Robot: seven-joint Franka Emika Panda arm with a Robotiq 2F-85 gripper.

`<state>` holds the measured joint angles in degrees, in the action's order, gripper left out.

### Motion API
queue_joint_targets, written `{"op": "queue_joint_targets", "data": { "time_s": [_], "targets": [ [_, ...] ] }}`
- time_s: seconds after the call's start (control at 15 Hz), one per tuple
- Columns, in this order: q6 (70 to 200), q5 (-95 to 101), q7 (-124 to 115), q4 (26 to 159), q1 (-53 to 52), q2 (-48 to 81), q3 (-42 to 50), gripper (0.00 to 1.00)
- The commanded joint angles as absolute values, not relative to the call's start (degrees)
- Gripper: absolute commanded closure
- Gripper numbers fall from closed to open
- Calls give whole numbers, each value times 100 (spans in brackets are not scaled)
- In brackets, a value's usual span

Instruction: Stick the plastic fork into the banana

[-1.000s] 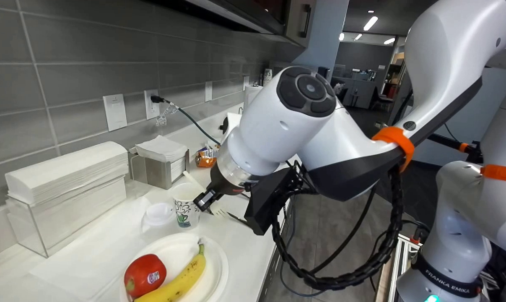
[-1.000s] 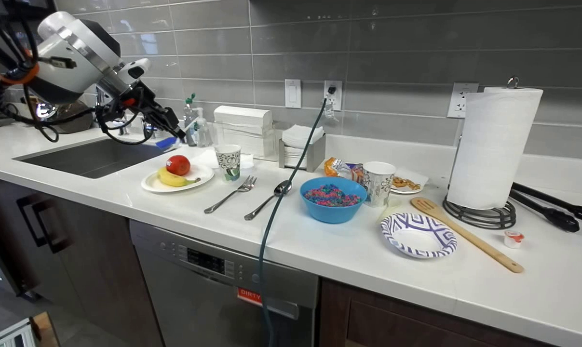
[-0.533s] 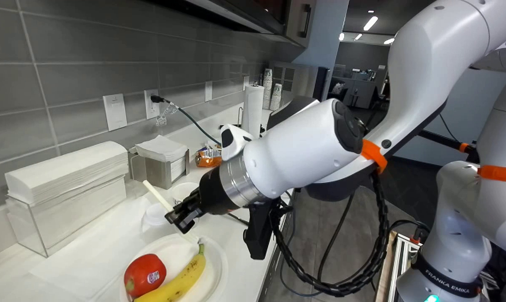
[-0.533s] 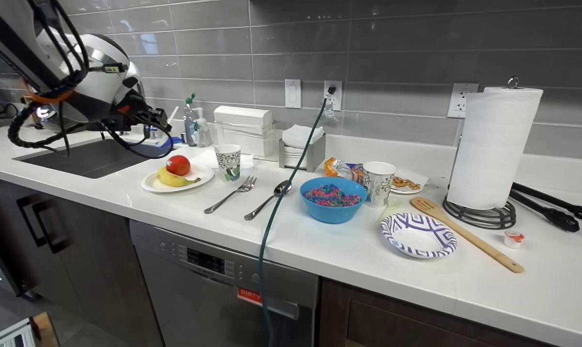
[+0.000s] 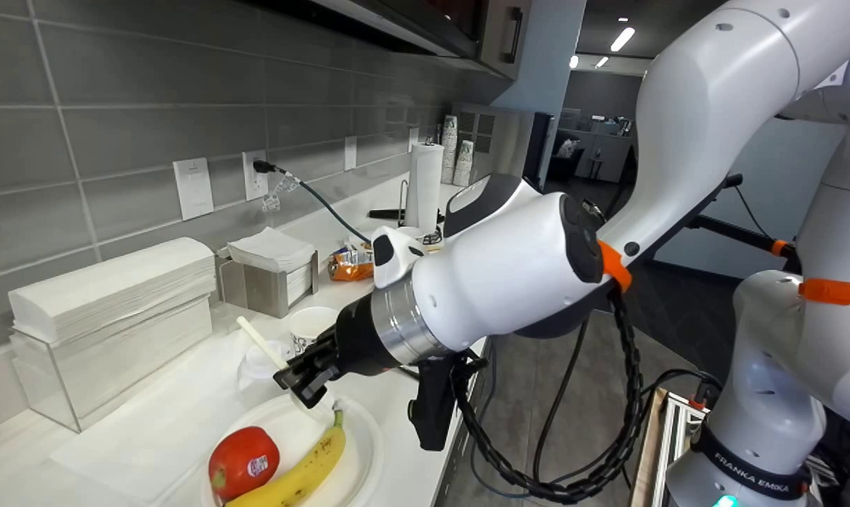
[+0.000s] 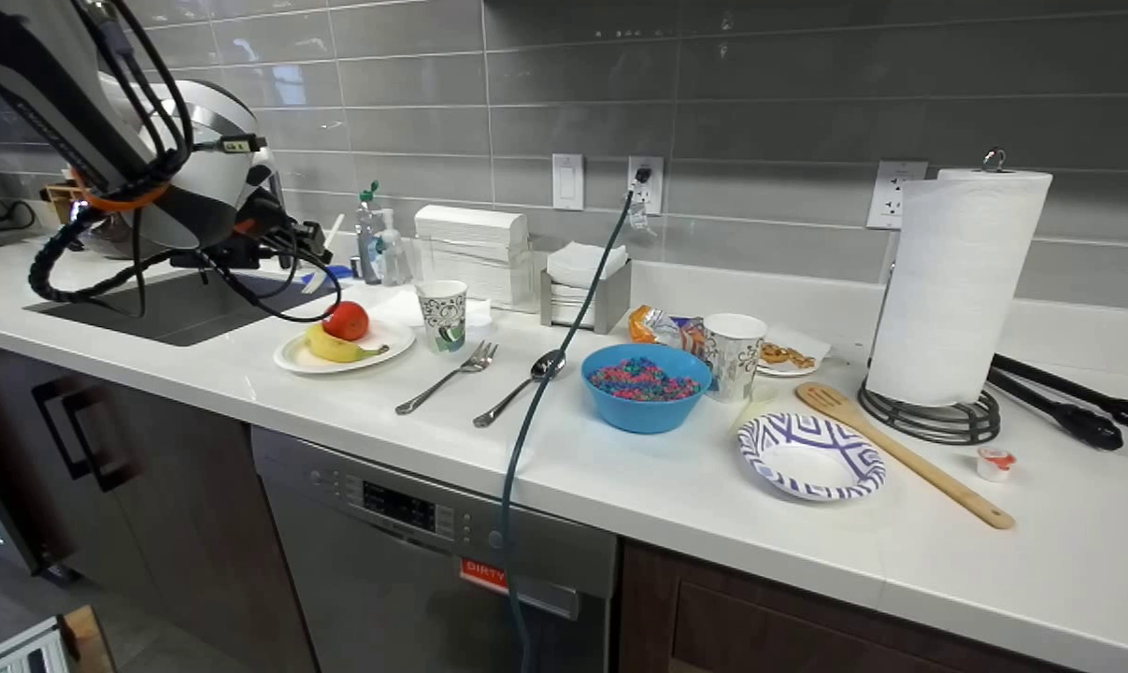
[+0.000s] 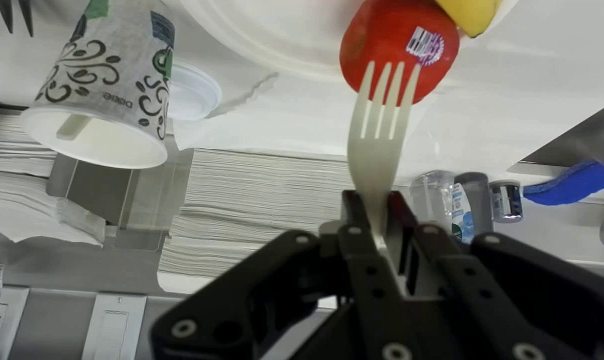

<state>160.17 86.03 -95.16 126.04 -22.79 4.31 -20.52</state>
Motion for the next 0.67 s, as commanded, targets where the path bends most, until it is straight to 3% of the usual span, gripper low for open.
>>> {"op": "queue_joint_targets", "data": {
  "time_s": [0.0,0.6],
  "targets": [
    [15887,8567,-9431,12635,-2292,453,-2059,96],
    [14154,9027,-9842,12920,-2569,497,-2266,96]
  ]
}}
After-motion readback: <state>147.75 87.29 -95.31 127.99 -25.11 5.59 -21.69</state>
